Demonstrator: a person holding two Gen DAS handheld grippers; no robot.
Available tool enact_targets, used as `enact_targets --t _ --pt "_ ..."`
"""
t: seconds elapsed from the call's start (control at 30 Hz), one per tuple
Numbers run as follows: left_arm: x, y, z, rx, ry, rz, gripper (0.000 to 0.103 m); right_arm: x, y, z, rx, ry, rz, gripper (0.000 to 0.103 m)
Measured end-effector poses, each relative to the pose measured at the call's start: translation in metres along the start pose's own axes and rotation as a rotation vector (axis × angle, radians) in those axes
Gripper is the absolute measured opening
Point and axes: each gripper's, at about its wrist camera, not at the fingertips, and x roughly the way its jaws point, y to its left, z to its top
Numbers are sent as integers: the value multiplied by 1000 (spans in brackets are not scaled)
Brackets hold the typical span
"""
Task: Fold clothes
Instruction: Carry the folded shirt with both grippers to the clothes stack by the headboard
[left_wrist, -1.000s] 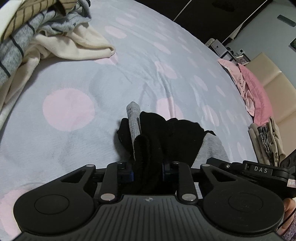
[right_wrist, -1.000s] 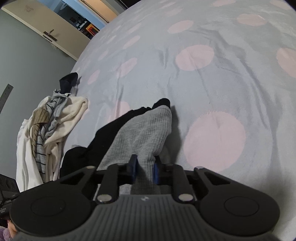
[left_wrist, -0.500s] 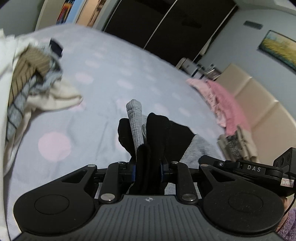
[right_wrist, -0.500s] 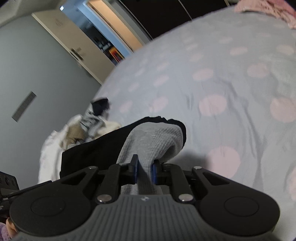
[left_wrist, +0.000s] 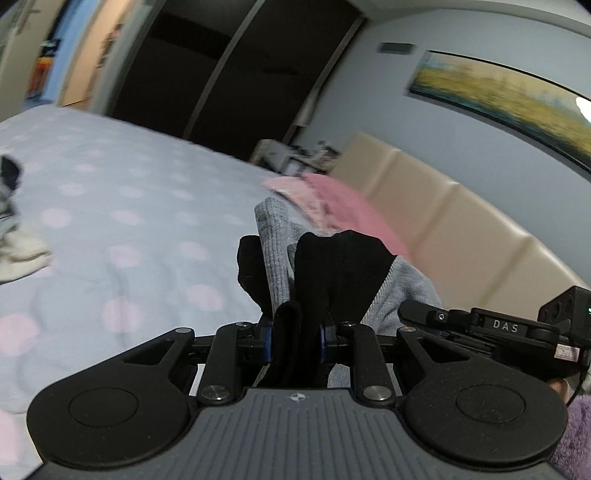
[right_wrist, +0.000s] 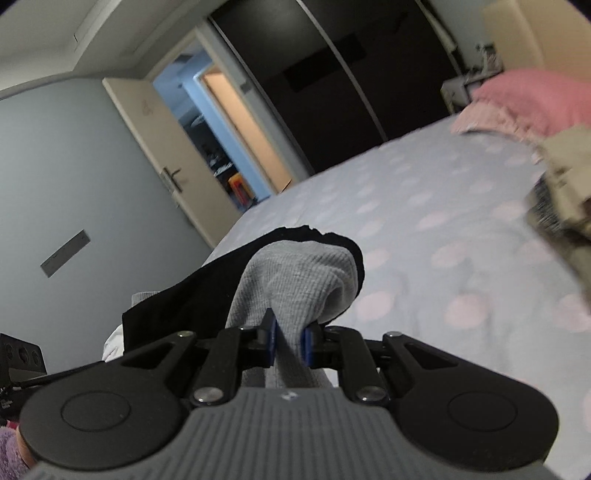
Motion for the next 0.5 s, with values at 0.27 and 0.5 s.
enact_targets --t 0.27,0.5 --pt "60 -99 -10 49 60 -208 19 -113 -42 33 -26 -97 -114 16" --pt "113 -186 -19 93 114 -389 19 -217 -102 58 -34 -155 -277 16"
